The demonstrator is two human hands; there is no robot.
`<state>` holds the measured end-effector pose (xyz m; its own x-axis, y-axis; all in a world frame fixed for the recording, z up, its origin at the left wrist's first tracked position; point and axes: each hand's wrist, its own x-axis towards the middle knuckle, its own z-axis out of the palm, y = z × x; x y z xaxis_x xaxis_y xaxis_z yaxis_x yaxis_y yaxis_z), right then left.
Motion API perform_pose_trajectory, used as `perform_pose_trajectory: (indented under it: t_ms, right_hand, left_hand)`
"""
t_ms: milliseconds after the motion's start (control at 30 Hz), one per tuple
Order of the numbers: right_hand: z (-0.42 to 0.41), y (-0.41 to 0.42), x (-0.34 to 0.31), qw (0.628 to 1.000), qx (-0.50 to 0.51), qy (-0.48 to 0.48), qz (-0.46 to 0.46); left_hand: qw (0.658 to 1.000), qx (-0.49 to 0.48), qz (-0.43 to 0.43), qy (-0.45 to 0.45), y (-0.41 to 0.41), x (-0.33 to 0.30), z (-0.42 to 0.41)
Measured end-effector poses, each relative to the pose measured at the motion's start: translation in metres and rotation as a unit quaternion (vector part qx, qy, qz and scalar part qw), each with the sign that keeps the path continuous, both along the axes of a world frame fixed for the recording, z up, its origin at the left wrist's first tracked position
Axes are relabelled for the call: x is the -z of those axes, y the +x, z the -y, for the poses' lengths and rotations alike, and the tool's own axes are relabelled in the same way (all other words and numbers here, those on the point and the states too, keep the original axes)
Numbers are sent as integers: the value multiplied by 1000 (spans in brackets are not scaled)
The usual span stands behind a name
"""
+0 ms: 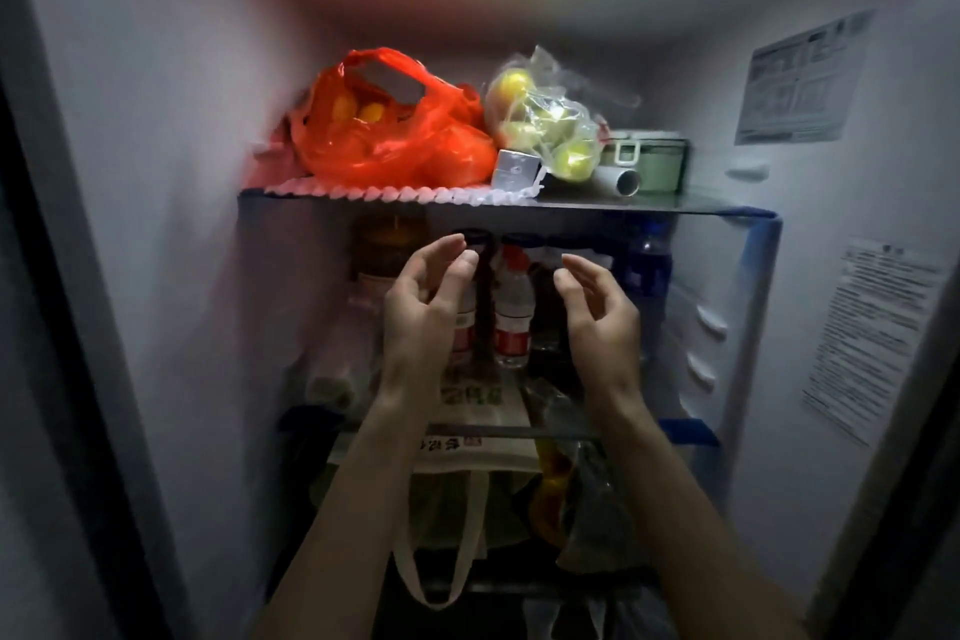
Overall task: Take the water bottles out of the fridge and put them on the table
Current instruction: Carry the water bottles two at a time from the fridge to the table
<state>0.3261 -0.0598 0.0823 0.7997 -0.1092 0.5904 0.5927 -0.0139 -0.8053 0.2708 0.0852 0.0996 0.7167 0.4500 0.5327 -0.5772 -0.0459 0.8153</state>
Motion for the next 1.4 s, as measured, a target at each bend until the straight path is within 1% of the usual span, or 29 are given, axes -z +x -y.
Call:
perform_pose_trajectory:
  t_ms: [167, 233, 333, 467, 533, 667, 767, 867, 967, 1100, 1200, 1267, 1300, 1333, 1400]
  right_hand:
    - [-7, 79, 1, 998, -15, -27, -53]
    - [-15, 107, 2, 996, -8, -53, -77]
    - [-26, 143, 5, 988, -17, -122, -97]
    - [-40, 178, 12, 970, -41, -214, -110]
    - [-47, 199, 18, 968, -44, -216, -118]
    - [-54, 192, 2, 958, -41, -239, -152]
    - [-53, 195, 8, 961, -10, -235, -146]
    - [-49, 192, 18, 971, -9, -204, -125]
    - [-44, 181, 25, 976, -14, -193, -98]
    - [-45, 153, 26, 983, 13, -164, -81]
    - [-40, 126, 29, 989, 51, -130, -54]
    - [-30, 108, 23, 992, 71, -95, -54]
    - [-24, 99, 17, 993, 72, -74, -58]
    - [-17, 89, 11, 994, 70, -56, -58]
    - [-1, 66, -3, 996, 69, -48, -43]
  left_hand:
    - [998, -39, -32, -45, 72, 10, -15]
    - [996, -54, -63, -38, 97, 12, -22]
    - [991, -83, -108, -3, 137, 17, -32]
    - [978, -68, -182, 79, 182, 27, -46]
    - [968, -75, -209, 116, 200, 32, -55]
    - [956, -97, -219, 170, 236, 50, -70]
    - [950, -113, -215, 198, 221, 43, -67]
    - [952, -132, -194, 194, 206, 44, -66]
    - [954, -136, -180, 199, 188, 40, -60]
    - [957, -154, -129, 209, 161, 41, -48]
    - [964, -181, -94, 171, 139, 44, -41]
    - [966, -185, -108, 145, 123, 37, -38]
    - [964, -193, -114, 142, 113, 30, -37]
    - [964, -200, -101, 143, 106, 25, -36]
    - [961, -218, -84, 146, 87, 15, -34]
